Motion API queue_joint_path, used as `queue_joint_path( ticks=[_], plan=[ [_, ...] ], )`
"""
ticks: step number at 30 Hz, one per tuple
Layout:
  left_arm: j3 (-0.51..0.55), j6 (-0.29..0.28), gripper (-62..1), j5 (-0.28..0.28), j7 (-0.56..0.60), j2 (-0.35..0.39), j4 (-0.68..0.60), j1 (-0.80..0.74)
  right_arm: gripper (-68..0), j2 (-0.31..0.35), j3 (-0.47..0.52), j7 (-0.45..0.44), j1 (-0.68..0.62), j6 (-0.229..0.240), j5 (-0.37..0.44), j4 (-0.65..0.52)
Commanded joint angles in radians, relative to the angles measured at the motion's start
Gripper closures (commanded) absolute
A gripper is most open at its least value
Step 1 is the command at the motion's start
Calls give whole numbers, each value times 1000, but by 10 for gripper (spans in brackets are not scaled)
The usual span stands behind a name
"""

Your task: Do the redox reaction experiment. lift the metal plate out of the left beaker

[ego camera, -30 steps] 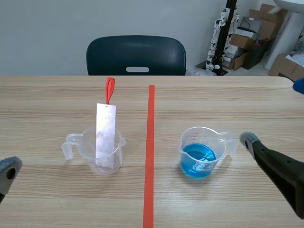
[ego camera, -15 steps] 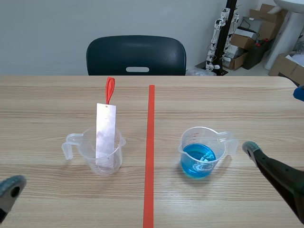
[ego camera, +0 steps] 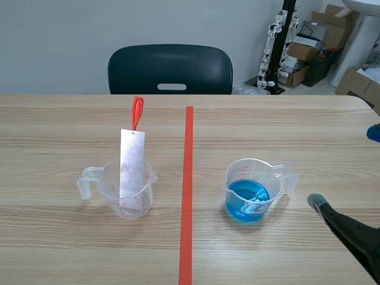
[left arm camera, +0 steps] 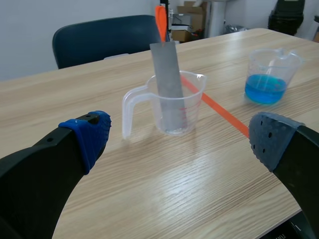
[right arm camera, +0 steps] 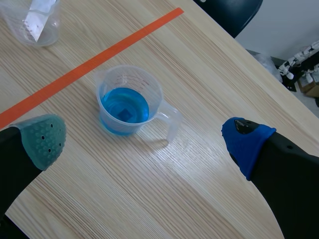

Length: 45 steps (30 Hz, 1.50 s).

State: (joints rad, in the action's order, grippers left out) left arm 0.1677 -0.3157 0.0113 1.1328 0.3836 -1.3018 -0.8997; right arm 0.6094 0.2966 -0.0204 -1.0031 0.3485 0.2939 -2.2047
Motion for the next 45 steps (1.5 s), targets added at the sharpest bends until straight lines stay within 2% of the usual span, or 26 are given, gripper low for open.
queue_joint_path(
  ticks=[1, 5, 8, 10, 12, 16, 21, 27, 32, 35, 39, 45],
  plan=[
    [-4, 2, -582, -3, 37, -13, 17, 21, -679, 0, 2, -16, 9, -29, -3, -6],
    [-23, 2, -582, -8, 131, -30, 165, 90, -679, 0, 2, -14, 40, -108, -32, -6],
    [-38, 2, -582, -58, 227, -34, 278, 145, -679, 0, 2, 6, 79, -156, -48, -6],
    [-50, 2, -582, -86, 293, -34, 352, 184, -679, 3, 1, 14, 101, -170, -45, -1],
    [-63, 2, -582, -90, 340, -34, 422, 222, -679, 21, 1, 14, 116, -169, -14, 7],
    [-85, 2, -582, -98, 415, -34, 544, 292, -679, 116, 1, 1, 123, -168, 45, 13],
    [-107, 8, -582, -162, 421, -36, 634, 365, -679, 271, 1, -21, 122, -169, 117, 14],
    [-126, 10, -582, -160, 421, -50, 664, 414, -679, 459, 1, -38, 122, -169, 245, 14],
    [-128, 14, -582, -158, 421, -77, 664, 436, -679, 573, 1, -69, 122, -169, 324, 33],
    [-128, 14, -582, -158, 421, -90, 657, 443, -679, 614, 1, -148, 122, -169, 359, 82],
    [-128, 13, -582, -158, 421, -93, 623, 442, -679, 621, 1, -268, 123, -169, 400, 160],
    [-128, 13, -582, -158, 421, -92, 619, 443, -679, 658, -10, -271, 142, -169, 418, 195]
  ],
)
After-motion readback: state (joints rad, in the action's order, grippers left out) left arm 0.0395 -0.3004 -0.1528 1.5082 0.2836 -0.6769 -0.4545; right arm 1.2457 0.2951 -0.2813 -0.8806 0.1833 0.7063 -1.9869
